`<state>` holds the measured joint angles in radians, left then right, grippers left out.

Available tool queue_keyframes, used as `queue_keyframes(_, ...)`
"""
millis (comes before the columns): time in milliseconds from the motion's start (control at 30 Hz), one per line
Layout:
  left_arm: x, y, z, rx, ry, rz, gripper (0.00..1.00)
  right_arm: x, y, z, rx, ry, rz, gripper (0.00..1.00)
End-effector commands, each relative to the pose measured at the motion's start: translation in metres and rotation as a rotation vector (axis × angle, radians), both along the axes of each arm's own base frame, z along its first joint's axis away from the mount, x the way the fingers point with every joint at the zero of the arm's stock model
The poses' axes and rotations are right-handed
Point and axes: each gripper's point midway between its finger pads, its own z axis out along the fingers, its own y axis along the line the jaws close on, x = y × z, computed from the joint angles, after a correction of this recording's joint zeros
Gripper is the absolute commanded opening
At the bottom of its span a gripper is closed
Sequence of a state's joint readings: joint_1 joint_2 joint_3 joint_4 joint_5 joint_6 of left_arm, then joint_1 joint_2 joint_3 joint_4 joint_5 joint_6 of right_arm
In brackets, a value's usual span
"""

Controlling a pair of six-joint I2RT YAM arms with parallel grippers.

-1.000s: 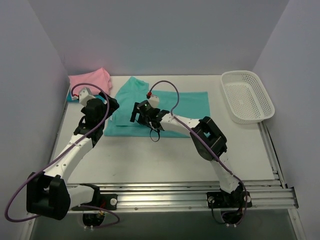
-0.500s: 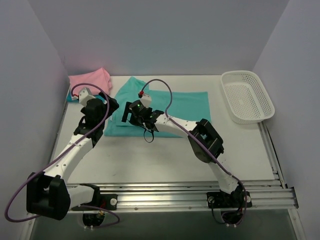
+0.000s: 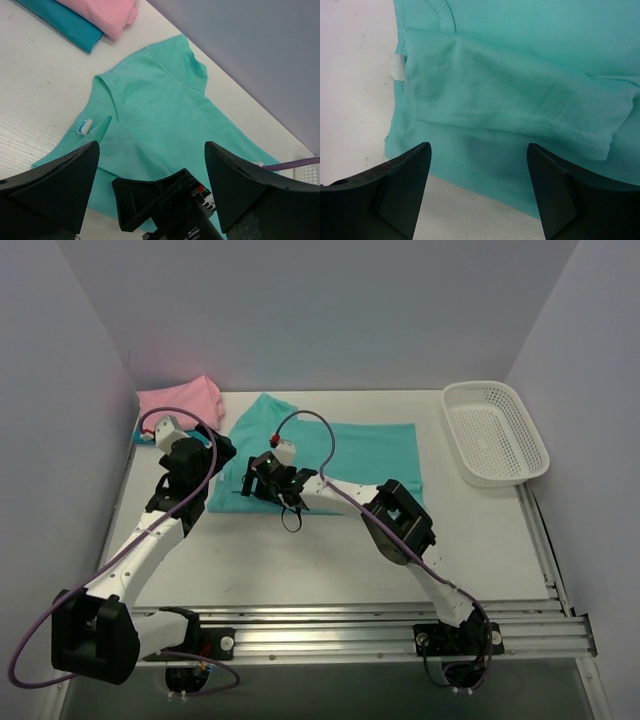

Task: Fold and stack the t-shirts
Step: Fold the tshirt

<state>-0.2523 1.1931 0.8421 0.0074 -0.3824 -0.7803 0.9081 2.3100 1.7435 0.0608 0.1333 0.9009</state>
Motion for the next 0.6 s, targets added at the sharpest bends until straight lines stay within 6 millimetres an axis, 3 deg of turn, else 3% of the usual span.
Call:
queue_keyframes(0,-0.001,0.007,0.012,0.009,-0.037,0.020,0.95,-0.005,0.014,0.021,0.024,-0.027,0.005,0.73)
queue_keyframes(200,-0.002,0.008,0.011,0.008,-0.036,0.018,0.95,-0.009,0.017,0.013,0.011,-0.022,0.012,0.73)
queue_keyframes(567,-0.008,0.009,0.015,-0.006,-0.047,0.020,0.95,0.016,0.006,-0.014,-0.037,-0.018,-0.023,0.72)
